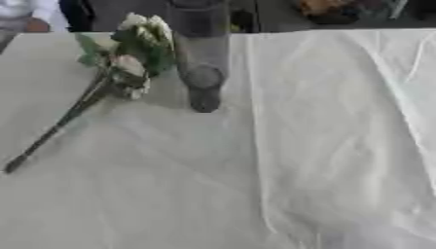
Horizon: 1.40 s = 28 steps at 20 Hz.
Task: Arrange flowers into the vase.
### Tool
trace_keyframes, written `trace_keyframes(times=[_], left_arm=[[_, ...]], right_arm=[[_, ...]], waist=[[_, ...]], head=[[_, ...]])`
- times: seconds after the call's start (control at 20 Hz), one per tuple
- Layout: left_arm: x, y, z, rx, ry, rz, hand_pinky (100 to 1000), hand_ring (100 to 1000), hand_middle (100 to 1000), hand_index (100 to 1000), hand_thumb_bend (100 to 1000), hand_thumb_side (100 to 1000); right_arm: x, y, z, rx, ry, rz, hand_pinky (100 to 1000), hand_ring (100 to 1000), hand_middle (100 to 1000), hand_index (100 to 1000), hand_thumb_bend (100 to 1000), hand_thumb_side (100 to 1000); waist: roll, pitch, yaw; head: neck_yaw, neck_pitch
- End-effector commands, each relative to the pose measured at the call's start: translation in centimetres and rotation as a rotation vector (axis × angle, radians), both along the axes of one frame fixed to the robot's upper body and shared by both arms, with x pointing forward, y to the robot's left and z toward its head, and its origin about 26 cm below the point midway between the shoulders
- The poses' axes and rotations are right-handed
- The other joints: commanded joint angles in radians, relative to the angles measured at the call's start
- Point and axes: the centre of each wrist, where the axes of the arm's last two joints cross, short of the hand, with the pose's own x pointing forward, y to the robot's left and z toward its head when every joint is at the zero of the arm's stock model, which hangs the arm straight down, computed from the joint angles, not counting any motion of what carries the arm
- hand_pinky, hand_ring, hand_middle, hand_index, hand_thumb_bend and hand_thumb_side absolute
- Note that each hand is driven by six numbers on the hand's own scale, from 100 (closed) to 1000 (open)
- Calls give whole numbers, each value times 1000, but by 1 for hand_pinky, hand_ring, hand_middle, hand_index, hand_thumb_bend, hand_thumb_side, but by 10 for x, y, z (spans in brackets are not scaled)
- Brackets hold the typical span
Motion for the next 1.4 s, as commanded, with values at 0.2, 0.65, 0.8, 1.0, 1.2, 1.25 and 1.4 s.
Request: trace_keyframes(times=[0.2, 0.65, 0.8, 1.0, 1.2, 1.25, 1.4], left_arm=[[-5, 0, 11, -3, -60, -10, 755, 791, 850, 941, 299, 742], [-4, 0, 8, -55, -128, -79, 729, 770, 837, 932, 277, 756], [-4, -1, 9, -93, -173, -119, 649, 698, 801, 917, 273, 738], [-5, 0, 12, -129, -255, -150, 597, 643, 778, 902, 281, 712], [-4, 0, 7, -130, -275, -169, 599, 644, 779, 900, 284, 721], [-4, 0, 6, -129, -273, -167, 601, 646, 781, 901, 284, 722], [-4, 0, 4, -128, -268, -163, 601, 647, 780, 900, 282, 724]], right_arm=[[-4, 0, 7, 5, -53, 1, 690, 800, 785, 847, 100, 889], [-3, 1, 6, 17, -50, 2, 690, 801, 784, 848, 100, 877], [-3, 1, 6, 20, -49, 2, 690, 801, 784, 847, 100, 877], [-3, 1, 5, 22, -49, 1, 690, 801, 784, 847, 100, 876], [-3, 1, 5, 21, -49, 2, 691, 801, 784, 847, 100, 876], [-3, 1, 5, 21, -48, 1, 691, 801, 784, 848, 100, 875], [-3, 1, 5, 20, -49, 1, 691, 801, 784, 848, 100, 874]], waist=[[-2, -11, 1], [-4, -10, -4], [-4, -10, -5], [-4, -11, -6], [-3, -10, -5], [-2, -10, -4], [-2, -9, -5]], head=[[-5, -6], [-68, -32], [-97, -48], [-124, -67], [-127, -73], [-128, -73], [-128, -75]])
